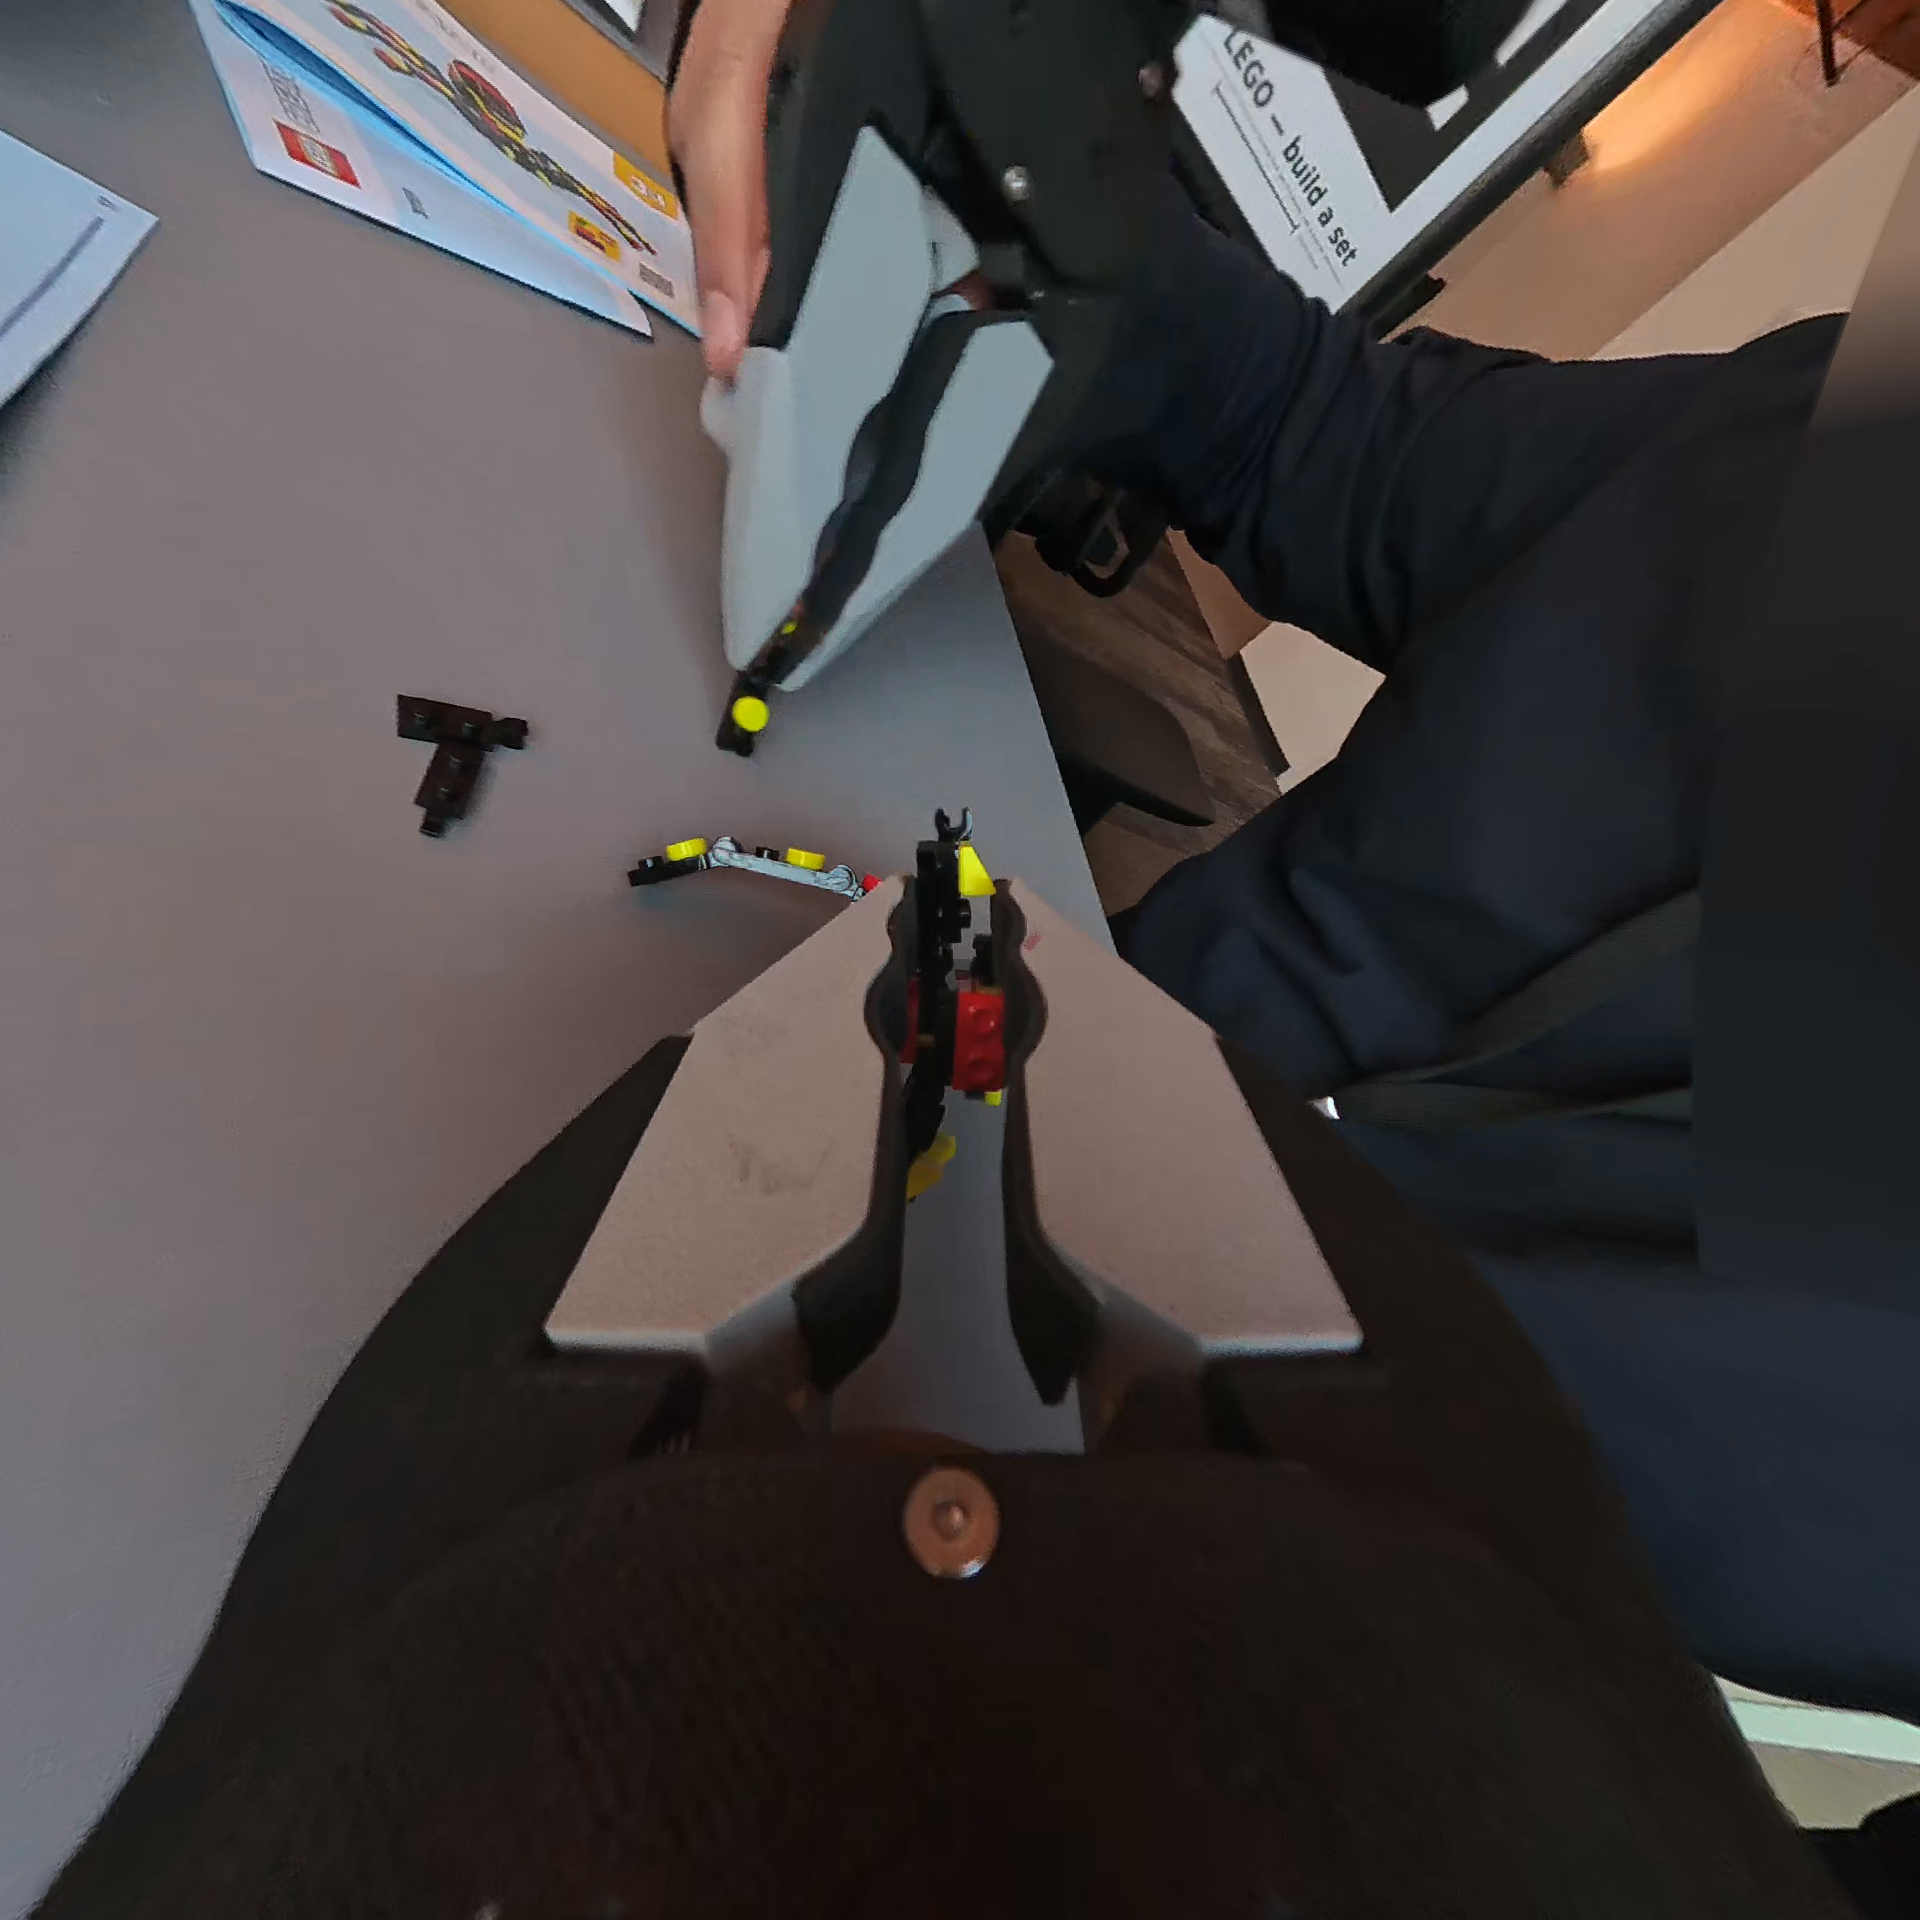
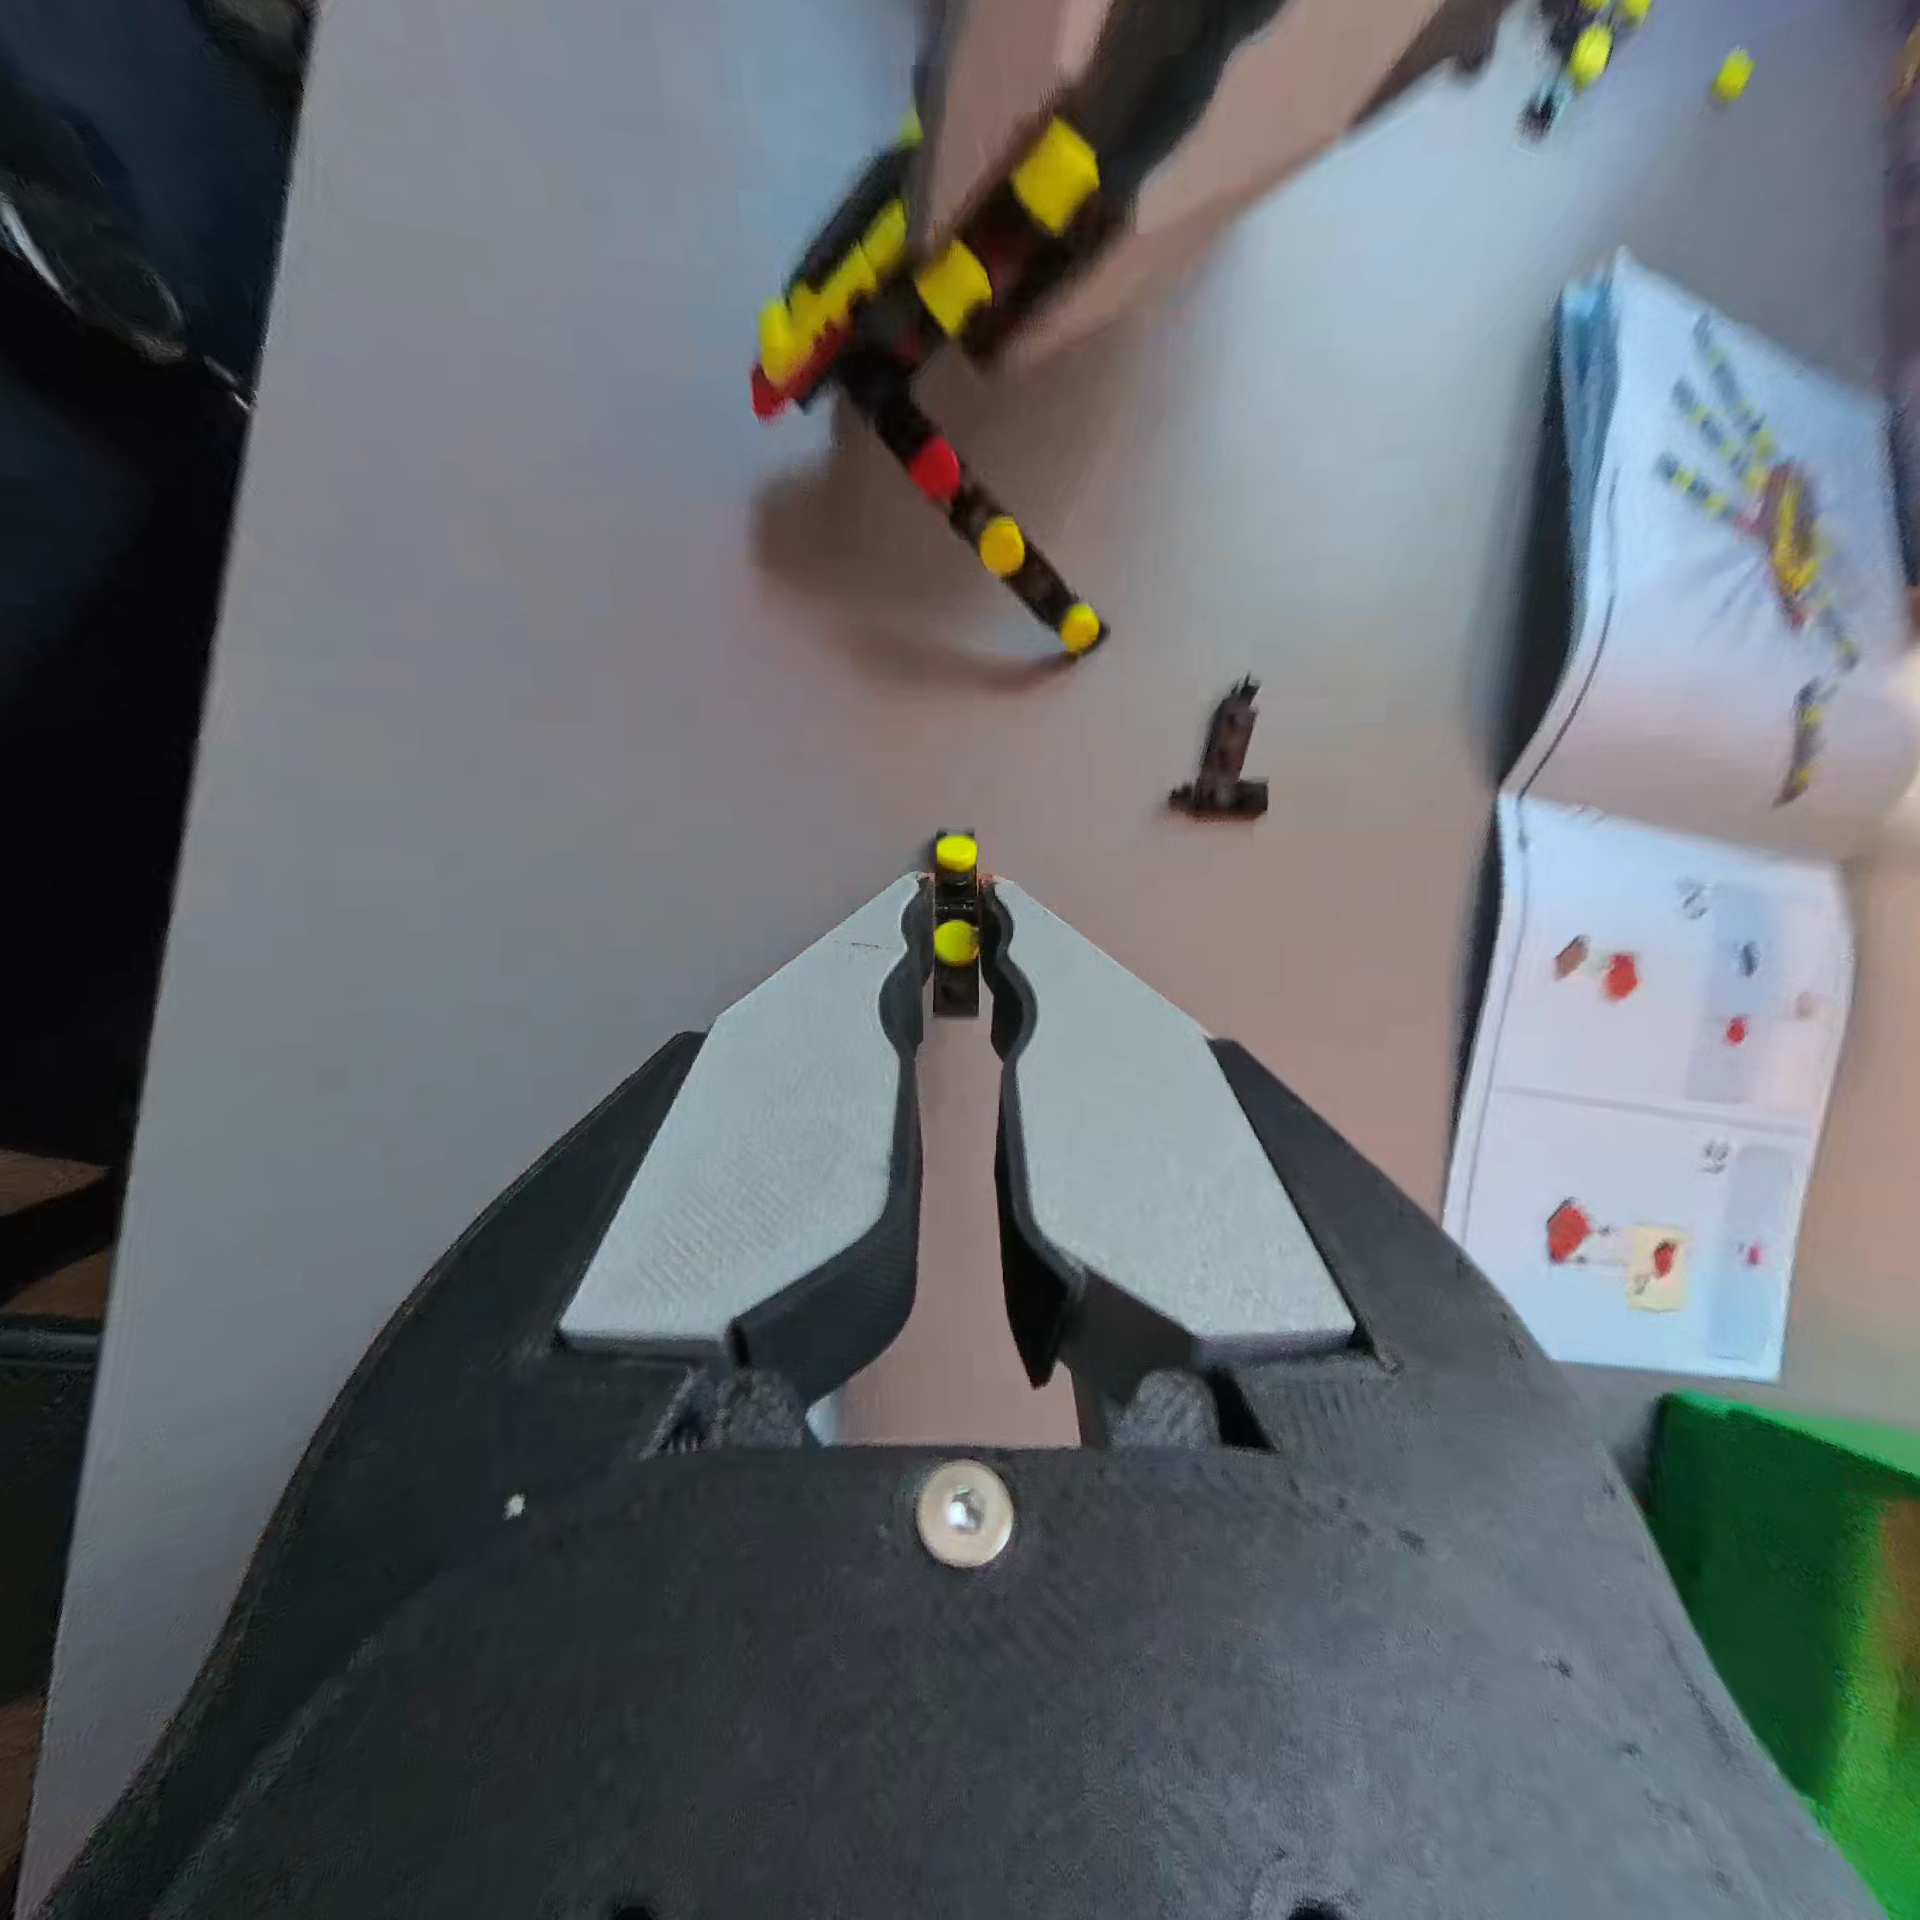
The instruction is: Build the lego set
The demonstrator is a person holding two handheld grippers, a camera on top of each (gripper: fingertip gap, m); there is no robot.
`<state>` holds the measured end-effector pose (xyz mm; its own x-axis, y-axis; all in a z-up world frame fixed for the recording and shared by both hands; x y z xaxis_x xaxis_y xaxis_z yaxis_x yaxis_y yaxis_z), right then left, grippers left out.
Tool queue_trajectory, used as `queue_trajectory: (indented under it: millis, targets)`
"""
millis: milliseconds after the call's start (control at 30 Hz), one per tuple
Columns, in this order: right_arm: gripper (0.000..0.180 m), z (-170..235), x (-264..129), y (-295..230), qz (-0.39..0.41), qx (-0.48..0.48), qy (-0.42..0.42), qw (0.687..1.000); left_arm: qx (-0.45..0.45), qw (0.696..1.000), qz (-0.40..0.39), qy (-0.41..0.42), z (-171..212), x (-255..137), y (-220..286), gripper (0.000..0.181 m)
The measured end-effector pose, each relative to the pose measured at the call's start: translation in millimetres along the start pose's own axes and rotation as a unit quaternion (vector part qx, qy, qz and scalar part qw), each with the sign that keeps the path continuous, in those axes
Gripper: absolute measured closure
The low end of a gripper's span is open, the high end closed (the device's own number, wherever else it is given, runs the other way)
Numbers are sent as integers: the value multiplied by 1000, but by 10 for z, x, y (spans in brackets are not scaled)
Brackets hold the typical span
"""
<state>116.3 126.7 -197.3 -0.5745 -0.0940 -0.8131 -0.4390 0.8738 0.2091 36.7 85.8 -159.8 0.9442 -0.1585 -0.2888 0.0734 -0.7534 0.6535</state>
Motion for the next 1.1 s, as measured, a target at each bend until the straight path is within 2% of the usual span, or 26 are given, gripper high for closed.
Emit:
queue_trajectory:
  millis: [67, 267, 367, 433, 567, 733, 800, 967, 1100]
  targets:
    - [169, 115, 40, 3, 6, 4, -21, 1000, -4, 1000, 0, -1, 2, 2, -4, 171]
    - [158, 59, 6, 42, 46, 15, -10, 999, -14, 1000, 4, 0, 2, 0, -11, 171]
    - [157, -188, -64, 118, 89, 52, 35, 994, -3, 1000, 0, -2, 5, 12, -1, 171]
    - [153, -469, -91, 83, 77, 92, 96, 988, 3, 1000, -2, -3, 5, 24, 5, 171]
    - [159, -832, -54, 16, 36, 135, 181, 973, 7, 1000, 1, -7, 13, 40, 24, 171]
    - [164, -885, 79, 0, -5, 156, 192, 969, 10, 1000, 3, -10, 25, 50, 41, 171]
    - [172, -900, 92, -3, -1, 142, 198, 970, 9, 1000, 6, -13, 31, 54, 48, 171]
    - [176, -891, 90, -13, -12, 147, 213, 966, 3, 1000, 11, -10, 26, 50, 50, 171]
    - [176, -848, 105, 36, -7, 174, 223, 959, 9, 1000, -24, -4, -10, 10, -20, 163]
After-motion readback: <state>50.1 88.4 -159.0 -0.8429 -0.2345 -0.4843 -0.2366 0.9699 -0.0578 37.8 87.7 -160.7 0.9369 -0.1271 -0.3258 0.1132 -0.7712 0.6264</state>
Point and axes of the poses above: each gripper's, where its closed fingertips meet, x out along the fingers, z out of its underside, y = z × x across the jaws, the point moved 1 cm from there along -x, back along the fingers, and after that the axes turned 3 degrees about -x, right-handed, at the moved point
